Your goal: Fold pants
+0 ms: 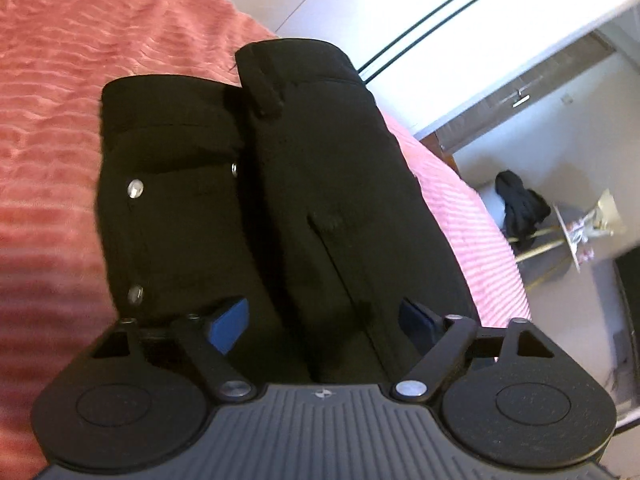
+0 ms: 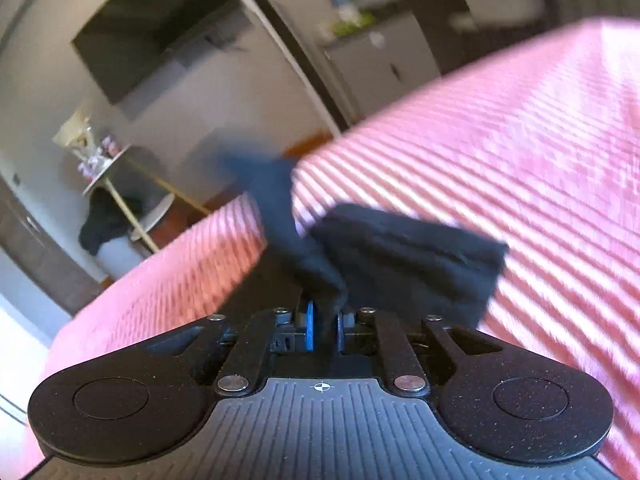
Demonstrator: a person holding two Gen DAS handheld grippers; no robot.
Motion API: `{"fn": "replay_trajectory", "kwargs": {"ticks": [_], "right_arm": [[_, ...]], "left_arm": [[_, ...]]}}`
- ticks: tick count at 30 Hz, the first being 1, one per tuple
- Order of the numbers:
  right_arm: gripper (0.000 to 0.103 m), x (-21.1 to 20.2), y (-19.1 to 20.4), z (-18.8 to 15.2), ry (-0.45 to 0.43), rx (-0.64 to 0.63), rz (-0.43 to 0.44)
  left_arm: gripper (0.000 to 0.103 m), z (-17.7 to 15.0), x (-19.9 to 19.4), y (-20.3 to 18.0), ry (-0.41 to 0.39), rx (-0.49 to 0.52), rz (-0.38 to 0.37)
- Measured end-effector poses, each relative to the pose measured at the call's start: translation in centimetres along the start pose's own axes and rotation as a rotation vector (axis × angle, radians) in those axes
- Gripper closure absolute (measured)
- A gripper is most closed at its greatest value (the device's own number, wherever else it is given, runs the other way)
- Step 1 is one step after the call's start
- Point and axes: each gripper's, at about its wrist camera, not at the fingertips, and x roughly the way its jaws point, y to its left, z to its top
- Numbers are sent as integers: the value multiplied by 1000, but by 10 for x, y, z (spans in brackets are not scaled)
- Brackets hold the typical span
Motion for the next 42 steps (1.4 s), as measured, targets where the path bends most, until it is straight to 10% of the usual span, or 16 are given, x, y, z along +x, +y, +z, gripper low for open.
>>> {"fn": "replay_trajectory", "kwargs": {"ticks": [7,14,18,31,36,42], "right_arm": [[70,11,-13,-2,34,114,17],[95,1,-10,-3,27,98,50],[97,-13,-4,-1,-38,52,54],[97,-34,-2,6,-144,-51,-64],[83,-36,6,6,-196,-146,-210],[71,-50,-4,11,-286,-102,-277]], "left_arm": [[45,8,14,-2,-6,90,8],[90,6,-5,-6,-33,89,-34],[94,4,-36,-12,-74,115,-98],[92,-28,-69,51,-17,72,-2],[75,-27,-75,48,-30,75,89],[38,-29,-104,11,-272,342,294]]}}
